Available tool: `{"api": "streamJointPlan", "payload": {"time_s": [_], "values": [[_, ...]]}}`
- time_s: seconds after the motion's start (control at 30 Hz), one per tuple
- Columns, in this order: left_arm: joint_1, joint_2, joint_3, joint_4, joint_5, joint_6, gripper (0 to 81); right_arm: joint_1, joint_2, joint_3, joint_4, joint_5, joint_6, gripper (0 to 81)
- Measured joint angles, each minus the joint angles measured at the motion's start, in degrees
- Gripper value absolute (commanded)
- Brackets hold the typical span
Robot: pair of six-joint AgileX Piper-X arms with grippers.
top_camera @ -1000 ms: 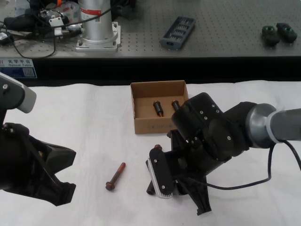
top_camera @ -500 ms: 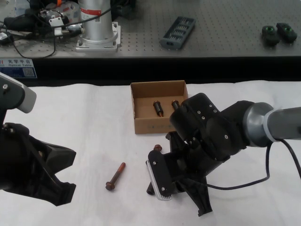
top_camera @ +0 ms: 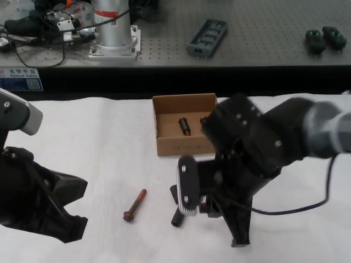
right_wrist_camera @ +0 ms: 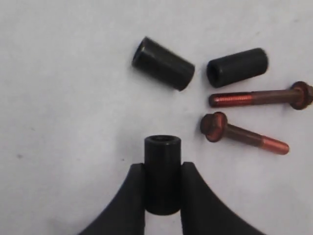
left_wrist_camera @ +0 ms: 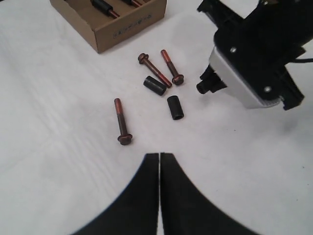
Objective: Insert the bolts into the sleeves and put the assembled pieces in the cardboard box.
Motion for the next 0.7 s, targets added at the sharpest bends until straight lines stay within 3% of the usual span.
{"api": "streamJointPlan", "payload": {"time_s": [0.2,0.3,0.4,0.47,0.7], "values": [[0.0,0.0,0.0,0.0,0.0,-2.0,0.7,0.9,-9.5,0.0,5.6,-7.0,16.6,2.5],[0.0,0.4,0.0,0.0,0.0,-2.5,10.5,0.9,-14.3,0.3,8.4,-8.4,21.7,2.5],[0.0,2.7,0.0,0.0,0.0,-2.9,27.0,0.9,-20.2,0.9,11.9,-8.8,24.9,2.5],[0.0,4.0,0.0,0.0,0.0,-3.0,33.7,0.9,-22.9,1.7,13.6,-8.9,26.1,2.5],[0.0,16.9,0.0,-4.8,-2.8,0.2,25.6,0.9,-30.2,3.7,19.2,-9.8,29.4,2.5]]}}
